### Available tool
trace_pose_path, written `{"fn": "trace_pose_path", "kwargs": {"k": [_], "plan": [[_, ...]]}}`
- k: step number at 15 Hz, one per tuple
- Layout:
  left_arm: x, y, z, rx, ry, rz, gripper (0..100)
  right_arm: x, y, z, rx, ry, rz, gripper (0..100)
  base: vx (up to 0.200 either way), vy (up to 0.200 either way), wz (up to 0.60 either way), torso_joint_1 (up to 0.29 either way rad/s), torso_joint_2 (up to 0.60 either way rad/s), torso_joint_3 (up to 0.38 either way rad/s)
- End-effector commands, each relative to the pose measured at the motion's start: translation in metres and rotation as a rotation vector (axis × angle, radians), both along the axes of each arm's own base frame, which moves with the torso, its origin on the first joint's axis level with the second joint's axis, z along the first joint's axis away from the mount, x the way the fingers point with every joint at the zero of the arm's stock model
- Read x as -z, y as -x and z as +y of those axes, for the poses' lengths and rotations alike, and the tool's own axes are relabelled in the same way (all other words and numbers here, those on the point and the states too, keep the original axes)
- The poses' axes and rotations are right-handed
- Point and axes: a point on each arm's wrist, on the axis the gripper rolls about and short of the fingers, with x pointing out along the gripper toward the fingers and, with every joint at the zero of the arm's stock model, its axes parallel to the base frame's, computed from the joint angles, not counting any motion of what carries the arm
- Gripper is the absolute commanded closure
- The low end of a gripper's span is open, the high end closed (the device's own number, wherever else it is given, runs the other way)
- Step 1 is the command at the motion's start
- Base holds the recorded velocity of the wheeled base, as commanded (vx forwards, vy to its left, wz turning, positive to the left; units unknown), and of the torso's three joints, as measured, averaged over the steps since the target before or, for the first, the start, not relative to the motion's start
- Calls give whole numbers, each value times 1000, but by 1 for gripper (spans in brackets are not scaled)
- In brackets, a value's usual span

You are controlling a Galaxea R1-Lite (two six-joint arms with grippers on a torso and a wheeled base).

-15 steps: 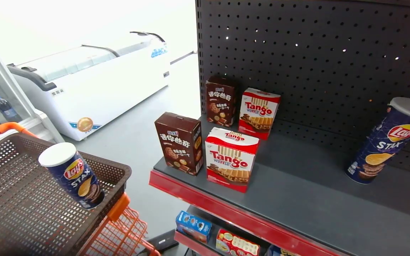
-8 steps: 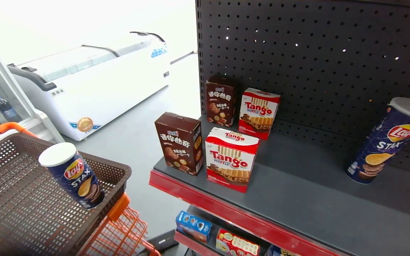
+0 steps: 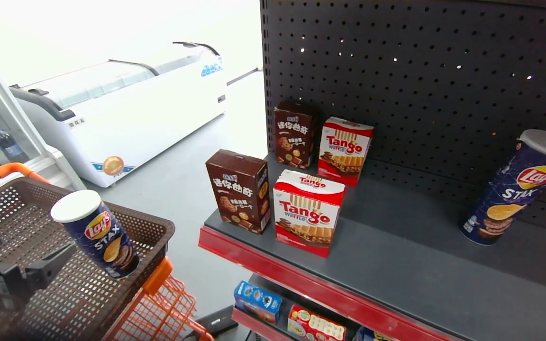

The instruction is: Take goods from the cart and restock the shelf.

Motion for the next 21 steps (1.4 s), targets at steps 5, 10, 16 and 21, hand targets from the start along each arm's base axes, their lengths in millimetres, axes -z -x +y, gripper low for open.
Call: {"fn": "trace_pose_path", "kwargs": {"k": [5, 10, 16, 21], "plan": [[50, -61, 11, -43, -1, 63, 0, 0, 0, 0, 0, -1, 2, 0, 0, 0, 0, 0, 0, 0], [71, -86, 21, -69, 2, 87, 0, 0, 0, 0, 0, 1, 2, 0, 0, 0, 0, 0, 0, 0], [83, -125, 29, -69, 5, 92, 0, 0, 0, 0, 0, 1, 2, 0, 0, 0, 0, 0, 0, 0], [92, -138, 29, -65, 13, 112, 0, 0, 0, 0, 0, -1, 2, 0, 0, 0, 0, 0, 0, 0]]}}
